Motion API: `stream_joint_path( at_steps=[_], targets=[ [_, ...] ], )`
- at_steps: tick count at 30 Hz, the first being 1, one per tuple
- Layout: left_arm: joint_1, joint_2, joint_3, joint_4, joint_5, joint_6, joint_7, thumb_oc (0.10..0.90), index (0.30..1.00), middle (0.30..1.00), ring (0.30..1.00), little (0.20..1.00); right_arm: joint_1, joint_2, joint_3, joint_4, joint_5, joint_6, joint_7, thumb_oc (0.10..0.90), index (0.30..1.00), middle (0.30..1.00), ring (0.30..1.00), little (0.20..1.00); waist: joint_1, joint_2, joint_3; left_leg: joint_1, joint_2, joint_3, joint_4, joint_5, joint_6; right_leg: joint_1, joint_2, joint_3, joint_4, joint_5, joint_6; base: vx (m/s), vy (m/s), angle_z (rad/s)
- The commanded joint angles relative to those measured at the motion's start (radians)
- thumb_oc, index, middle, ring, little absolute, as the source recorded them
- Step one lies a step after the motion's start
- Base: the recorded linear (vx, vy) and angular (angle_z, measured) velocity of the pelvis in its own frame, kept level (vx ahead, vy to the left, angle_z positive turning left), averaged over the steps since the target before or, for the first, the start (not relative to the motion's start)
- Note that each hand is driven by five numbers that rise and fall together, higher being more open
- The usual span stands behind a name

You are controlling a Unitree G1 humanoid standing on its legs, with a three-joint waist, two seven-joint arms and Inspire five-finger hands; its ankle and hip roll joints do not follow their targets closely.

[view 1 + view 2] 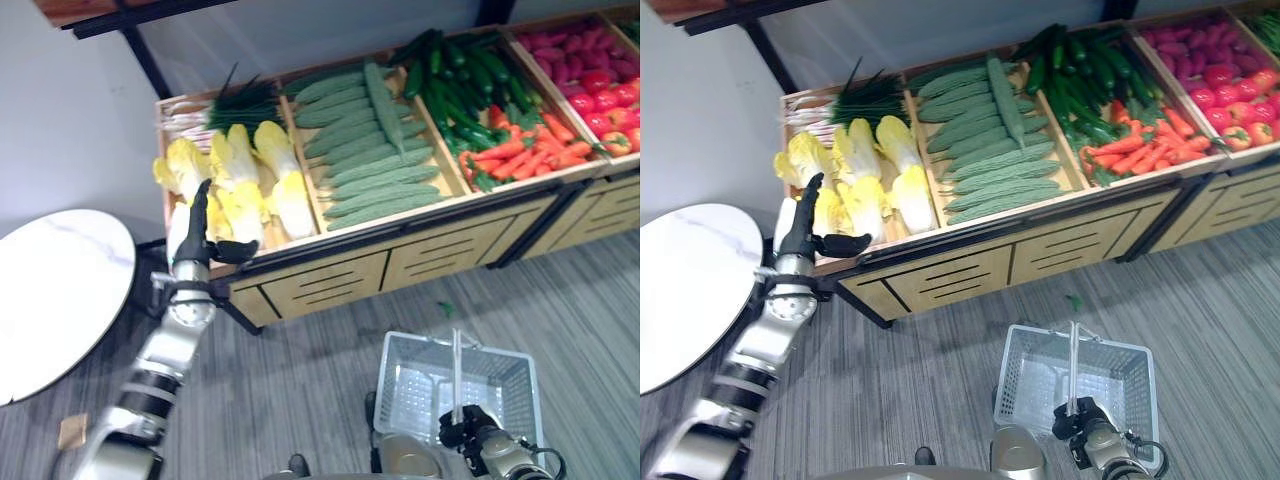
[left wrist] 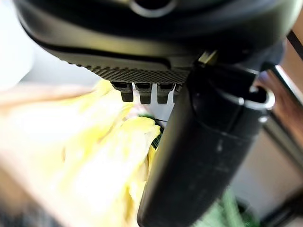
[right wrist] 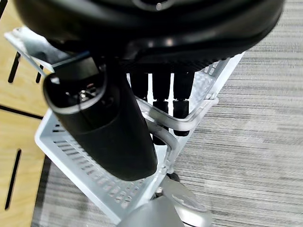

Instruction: Get the vegetables into the basket

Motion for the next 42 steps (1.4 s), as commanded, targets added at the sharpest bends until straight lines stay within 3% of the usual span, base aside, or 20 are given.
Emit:
stream_joint_path(
  at_steps=[1, 3, 4, 6, 8, 14, 19, 27, 32, 42],
  targets=[
    [-0.183, 0.154, -0.027, 0.057, 0.195, -0.007, 0.035, 0.9, 1.0, 1.0, 1.0, 1.0, 0.009, -0.04, 0.057, 0.025, -0.025, -0.018, -0.023, 0.4, 0.3, 0.3, 0.3, 0.3, -0.024, -0.027, -0.046, -0.054, 0.0, -0.02, 0.001, 0.026, -0.025, 0.085, -0.032, 0.074, 0.007, -0.145, 0.082, 0.03, 0.003, -0.16],
    [-0.257, 0.227, -0.107, 0.144, 0.243, 0.013, -0.013, 0.9, 1.0, 1.0, 1.0, 1.0, 0.009, -0.054, 0.058, 0.027, -0.023, -0.018, -0.021, 0.4, 0.3, 0.3, 0.3, 0.3, -0.035, -0.014, -0.048, -0.06, -0.001, -0.014, 0.001, 0.029, -0.026, 0.075, -0.033, 0.079, 0.007, -0.14, 0.084, 0.01, 0.001, -0.08],
    [-0.265, 0.227, -0.114, 0.149, 0.242, 0.012, -0.013, 0.9, 1.0, 1.0, 1.0, 1.0, 0.009, -0.052, 0.056, 0.028, -0.022, -0.018, -0.021, 0.4, 0.3, 0.3, 0.3, 0.3, -0.033, -0.016, -0.048, -0.061, -0.001, -0.014, 0.001, 0.029, -0.026, 0.074, -0.033, 0.079, 0.007, -0.14, 0.084, 0.01, 0.004, -0.05],
    [-0.359, 0.323, -0.225, 0.254, 0.313, 0.024, -0.068, 0.9, 1.0, 1.0, 1.0, 1.0, 0.021, -0.066, 0.052, 0.032, -0.012, -0.021, -0.018, 0.4, 0.3, 0.3, 0.3, 0.3, -0.044, 0.006, -0.047, -0.073, -0.004, -0.007, 0.001, 0.035, -0.027, 0.058, -0.035, 0.086, 0.006, -0.131, 0.089, 0.0, 0.008, -0.02],
    [-0.418, 0.357, -0.308, 0.323, 0.371, 0.031, -0.098, 0.9, 1.0, 1.0, 1.0, 1.0, 0.026, -0.07, 0.048, 0.039, -0.008, -0.023, -0.017, 0.4, 0.3, 0.3, 0.3, 0.3, -0.05, 0.017, -0.048, -0.083, -0.006, -0.002, 0.001, 0.039, -0.029, 0.044, -0.037, 0.09, 0.005, -0.125, 0.092, 0.01, 0.014, -0.08],
    [-0.561, 0.401, -0.509, 0.432, 0.471, 0.009, -0.154, 0.9, 1.0, 1.0, 1.0, 1.0, 0.021, -0.084, 0.047, 0.062, 0.005, -0.03, -0.023, 0.4, 0.3, 0.3, 0.3, 0.3, -0.064, 0.041, -0.036, -0.119, -0.013, 0.01, 0.001, 0.048, -0.032, 0.006, -0.042, 0.096, 0.003, -0.107, 0.102, 0.0, 0.012, -0.09],
    [-0.633, 0.38, -0.642, 0.514, 0.556, -0.003, -0.202, 0.9, 1.0, 1.0, 1.0, 1.0, 0.016, -0.091, 0.045, 0.068, 0.017, -0.035, -0.028, 0.4, 0.3, 0.3, 0.3, 0.3, -0.079, 0.056, -0.029, -0.139, -0.017, 0.02, 0.001, 0.051, -0.034, -0.015, -0.046, 0.102, 0.0, -0.1, 0.108, 0.02, 0.014, -0.04],
    [-0.662, 0.334, -0.682, 0.621, 0.595, 0.015, -0.223, 0.9, 1.0, 1.0, 1.0, 1.0, -0.001, -0.105, 0.044, 0.062, 0.027, -0.035, -0.04, 0.4, 0.3, 0.3, 0.3, 0.3, -0.097, 0.069, -0.01, -0.173, -0.021, 0.042, 0.001, 0.056, -0.035, -0.063, -0.046, 0.124, 0.0, -0.084, 0.112, 0.01, 0.014, -0.09],
    [-0.644, 0.319, -0.658, 0.724, 0.607, 0.03, -0.247, 0.9, 1.0, 1.0, 1.0, 1.0, -0.013, -0.118, 0.041, 0.083, 0.028, -0.021, -0.036, 0.4, 0.3, 0.3, 0.3, 0.3, -0.103, 0.076, 0.013, -0.183, -0.013, 0.057, 0.001, 0.063, -0.041, -0.08, -0.039, 0.136, 0.0, -0.083, 0.11, 0.05, -0.011, -0.15],
    [-0.637, 0.361, -0.633, 0.687, 0.595, 0.037, -0.228, 0.9, 1.0, 1.0, 1.0, 1.0, -0.02, -0.121, 0.052, 0.043, 0.047, -0.022, -0.032, 0.4, 0.3, 0.3, 0.3, 0.3, -0.098, 0.069, 0.04, -0.22, -0.002, 0.068, 0.001, 0.077, -0.053, -0.121, -0.024, 0.136, 0.0, -0.076, 0.106, 0.03, -0.017, -0.04]
  ],
)
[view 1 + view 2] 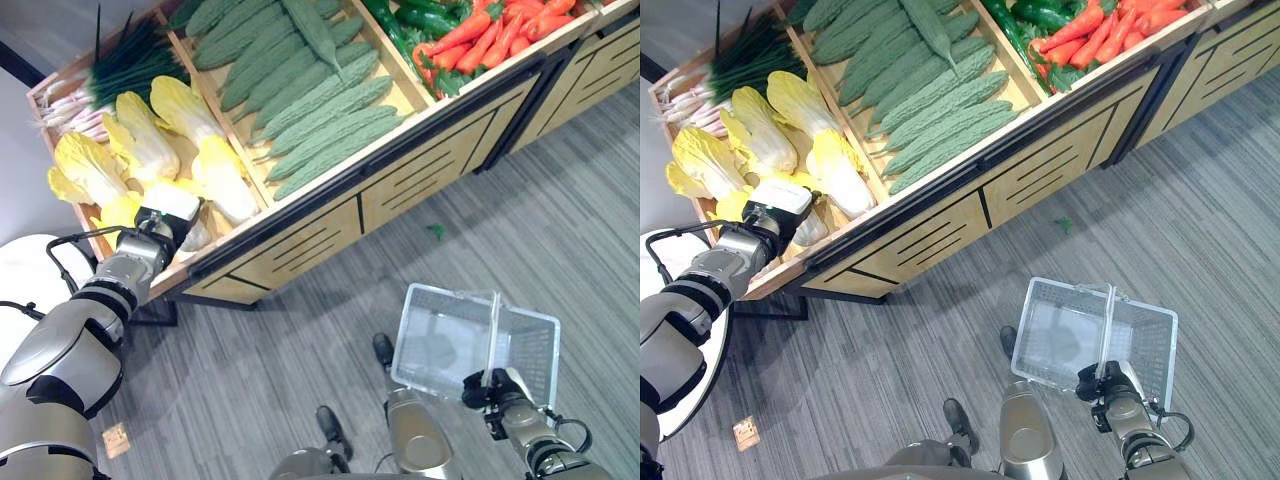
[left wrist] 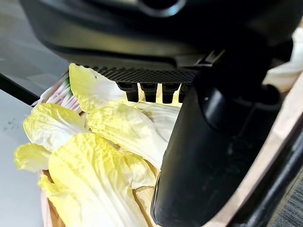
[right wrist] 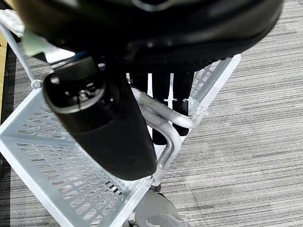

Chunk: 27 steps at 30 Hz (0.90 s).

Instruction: Get the vegetables into the basket

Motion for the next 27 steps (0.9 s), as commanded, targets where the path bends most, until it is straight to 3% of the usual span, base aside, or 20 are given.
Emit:
stream_joint_path(
  at_steps=[1, 14, 15, 17, 27],
  targets=[
    [-0.115, 0.142, 0.068, 0.023, 0.011, 0.067, 0.055, 0.9, 1.0, 1.0, 1.0, 1.0, 0.085, -0.016, 0.071, 0.021, 0.002, 0.028, 0.0, 0.4, 0.3, 0.3, 0.3, 0.3, -0.008, -0.06, -0.052, -0.06, 0.023, -0.035, 0.001, 0.077, -0.049, 0.094, -0.039, 0.035, -0.001, -0.101, 0.114, 0.02, -0.015, -0.11],
    [-0.093, 0.122, 0.107, -0.019, -0.032, 0.072, 0.102, 0.9, 1.0, 1.0, 1.0, 1.0, 0.087, -0.018, 0.069, 0.012, 0.014, 0.024, -0.017, 0.4, 0.3, 0.3, 0.3, 0.3, -0.014, -0.068, -0.037, -0.102, 0.027, -0.034, 0.001, 0.088, -0.058, 0.053, -0.034, 0.034, -0.001, -0.097, 0.111, 0.01, -0.004, 0.0],
    [-0.092, 0.121, 0.109, -0.016, -0.033, 0.072, 0.101, 0.816, 0.882, 0.882, 0.882, 0.882, 0.089, -0.018, 0.068, 0.01, 0.014, 0.023, -0.016, 0.4, 0.3, 0.3, 0.3, 0.3, -0.015, -0.07, -0.037, -0.104, 0.027, -0.034, 0.001, 0.088, -0.058, 0.051, -0.033, 0.036, -0.001, -0.097, 0.111, 0.0, 0.0, 0.0],
    [-0.09, 0.114, 0.112, -0.012, -0.034, 0.071, 0.098, 0.4, 0.3, 0.3, 0.3, 0.3, 0.089, -0.021, 0.069, 0.011, 0.013, 0.024, -0.016, 0.4, 0.3, 0.3, 0.3, 0.3, -0.016, -0.071, -0.034, -0.107, 0.029, -0.033, 0.001, 0.088, -0.058, 0.049, -0.031, 0.037, -0.001, -0.097, 0.11, 0.0, 0.0, 0.0],
    [-0.053, 0.09, 0.154, -0.014, -0.067, 0.071, 0.091, 0.4, 0.3, 0.3, 0.3, 0.3, 0.093, -0.022, 0.073, 0.028, -0.001, 0.028, -0.014, 0.4, 0.3, 0.3, 0.3, 0.3, -0.01, -0.073, -0.037, -0.098, 0.032, -0.036, 0.001, 0.089, -0.06, 0.061, -0.029, 0.031, -0.001, -0.104, 0.105, 0.0, 0.0, 0.0]
  ],
)
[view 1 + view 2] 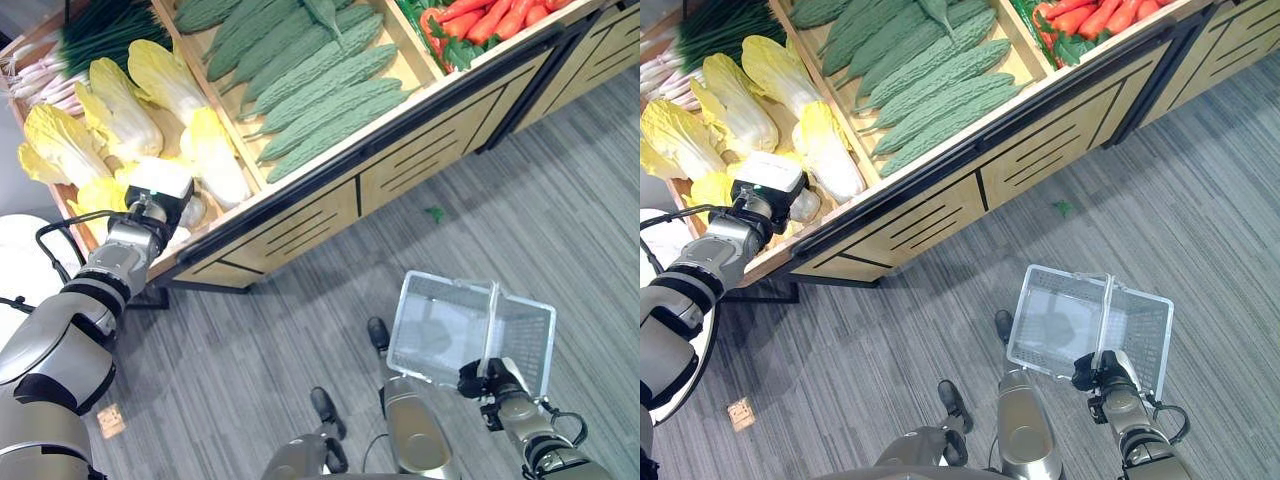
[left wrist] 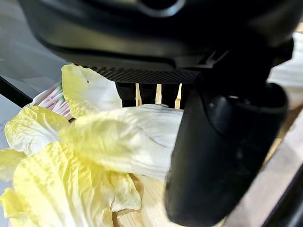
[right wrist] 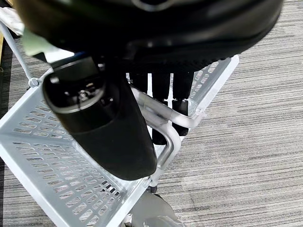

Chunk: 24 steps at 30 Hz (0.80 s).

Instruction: Get the vegetables into the basket

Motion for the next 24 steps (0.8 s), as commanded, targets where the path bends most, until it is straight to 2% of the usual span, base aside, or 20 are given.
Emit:
stream_joint_path(
  at_steps=[1, 10, 11, 16, 24],
  targets=[
    [-0.031, 0.053, 0.093, 0.052, -0.047, 0.044, 0.024, 0.4, 0.3, 0.3, 0.3, 0.3, 0.1, -0.022, 0.07, 0.059, -0.013, 0.041, -0.005, 0.4, 0.3, 0.3, 0.3, 0.3, -0.023, -0.047, -0.069, -0.058, 0.033, -0.046, 0.001, 0.089, -0.059, 0.107, -0.027, 0.019, -0.001, -0.115, 0.102, 0.0, 0.0, 0.0],
    [-0.029, 0.034, 0.085, -0.031, -0.006, 0.049, 0.025, 0.4, 0.3, 0.3, 0.3, 0.3, 0.115, -0.018, 0.074, 0.055, -0.026, 0.046, -0.001, 0.4, 0.3, 0.3, 0.3, 0.3, -0.013, -0.061, -0.083, -0.038, 0.031, -0.064, 0.001, 0.084, -0.054, 0.139, -0.029, 0.001, -0.001, -0.123, 0.099, -0.02, 0.0, 0.05],
    [-0.022, 0.035, 0.098, -0.076, -0.007, 0.045, 0.037, 0.4, 0.3, 0.3, 0.3, 0.3, 0.123, -0.014, 0.074, 0.056, -0.032, 0.05, 0.002, 0.4, 0.3, 0.3, 0.3, 0.3, -0.007, -0.07, -0.092, -0.028, 0.03, -0.071, 0.001, 0.08, -0.051, 0.153, -0.03, -0.004, -0.001, -0.124, 0.097, -0.03, 0.001, 0.1],
    [-0.033, 0.054, 0.101, -0.156, 0.001, 0.036, 0.053, 0.4, 0.3, 0.3, 0.3, 0.3, 0.134, -0.008, 0.076, 0.063, -0.046, 0.053, 0.011, 0.4, 0.3, 0.3, 0.3, 0.3, 0.0, -0.079, -0.113, -0.01, 0.025, -0.083, 0.001, 0.072, -0.046, 0.178, -0.033, -0.011, -0.001, -0.13, 0.095, -0.02, 0.014, 0.09],
    [0.038, 0.07, 0.219, -0.315, -0.069, 0.035, 0.101, 0.4, 0.3, 0.3, 0.3, 0.3, 0.151, 0.012, 0.057, 0.09, -0.054, 0.069, 0.019, 0.4, 0.3, 0.3, 0.3, 0.3, 0.02, -0.095, -0.155, 0.028, 0.018, -0.09, 0.001, 0.057, -0.037, 0.22, -0.038, -0.014, -0.001, -0.14, 0.097, -0.01, 0.012, 0.03]
  ],
)
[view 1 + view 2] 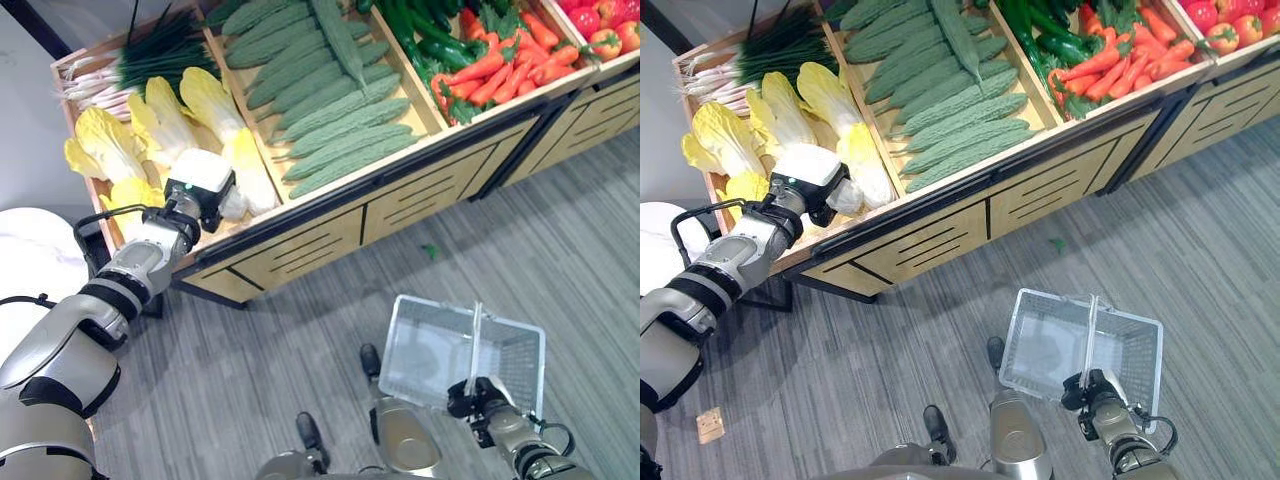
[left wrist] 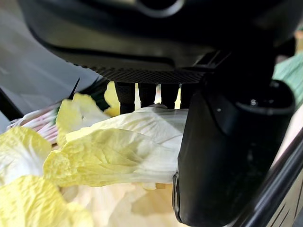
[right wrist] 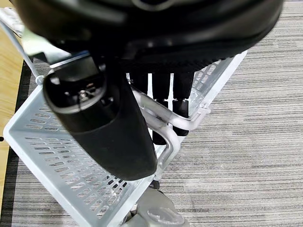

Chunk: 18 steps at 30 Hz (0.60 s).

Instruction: Get the vegetables into the basket

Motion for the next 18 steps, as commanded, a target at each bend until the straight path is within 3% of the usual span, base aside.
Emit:
stream_joint_path(
  at_steps=[1, 4, 6, 10, 11, 18],
  targets=[
    [-0.02, 0.099, 0.156, -0.054, -0.042, 0.033, 0.104, 0.4, 0.3, 0.3, 0.3, 0.3, 0.128, -0.05, 0.025, 0.037, -0.043, 0.039, -0.007, 0.4, 0.3, 0.3, 0.3, 0.3, -0.001, -0.007, -0.11, -0.075, 0.02, -0.044, 0.001, 0.055, -0.035, 0.097, -0.023, 0.025, -0.002, -0.145, 0.106, 0.0, 0.0, 0.0],
    [0.025, 0.109, 0.215, -0.159, -0.069, 0.023, 0.114, 0.4, 0.3, 0.3, 0.3, 0.3, 0.134, -0.045, 0.019, 0.056, -0.063, 0.054, -0.002, 0.4, 0.3, 0.3, 0.3, 0.3, 0.007, -0.012, -0.133, -0.058, 0.016, -0.049, 0.001, 0.048, -0.031, 0.116, -0.024, 0.021, -0.002, -0.148, 0.107, -0.01, 0.015, 0.05],
    [0.143, 0.093, 0.32, -0.292, -0.137, -0.001, 0.108, 0.4, 0.3, 0.3, 0.3, 0.3, 0.139, -0.033, 0.0, 0.067, -0.075, 0.069, 0.005, 0.4, 0.3, 0.3, 0.3, 0.3, 0.018, -0.019, -0.155, -0.039, 0.016, -0.051, 0.001, 0.039, -0.028, 0.138, -0.025, 0.017, -0.002, -0.157, 0.107, 0.0, 0.007, 0.03],
    [0.283, 0.063, 0.429, -0.424, -0.149, -0.012, 0.105, 0.4, 0.3, 0.3, 0.3, 0.3, 0.146, -0.02, -0.004, 0.061, -0.08, 0.074, 0.012, 0.4, 0.3, 0.3, 0.3, 0.3, 0.019, -0.028, -0.176, -0.015, 0.016, -0.051, 0.001, 0.029, -0.023, 0.162, -0.024, 0.017, -0.002, -0.164, 0.105, 0.01, 0.0, 0.02],
    [0.363, -0.001, 0.481, -0.481, -0.17, -0.021, 0.112, 0.4, 0.3, 0.3, 0.3, 0.3, 0.145, -0.002, -0.015, 0.058, -0.082, 0.076, 0.014, 0.4, 0.3, 0.3, 0.3, 0.3, 0.028, -0.042, -0.187, 0.0, 0.019, -0.054, 0.001, 0.026, -0.021, 0.175, -0.023, 0.018, -0.001, -0.17, 0.103, 0.0, 0.0, 0.0],
    [0.653, -0.198, 0.634, -0.638, -0.284, -0.051, 0.092, 0.4, 0.3, 0.3, 0.3, 0.3, 0.151, 0.032, -0.047, 0.014, -0.079, 0.074, 0.003, 0.4, 0.3, 0.3, 0.3, 0.3, 0.039, -0.072, -0.21, 0.039, 0.024, -0.055, 0.001, 0.016, -0.013, 0.212, -0.021, 0.017, 0.006, -0.183, 0.096, 0.0, 0.0, 0.0]
  ],
)
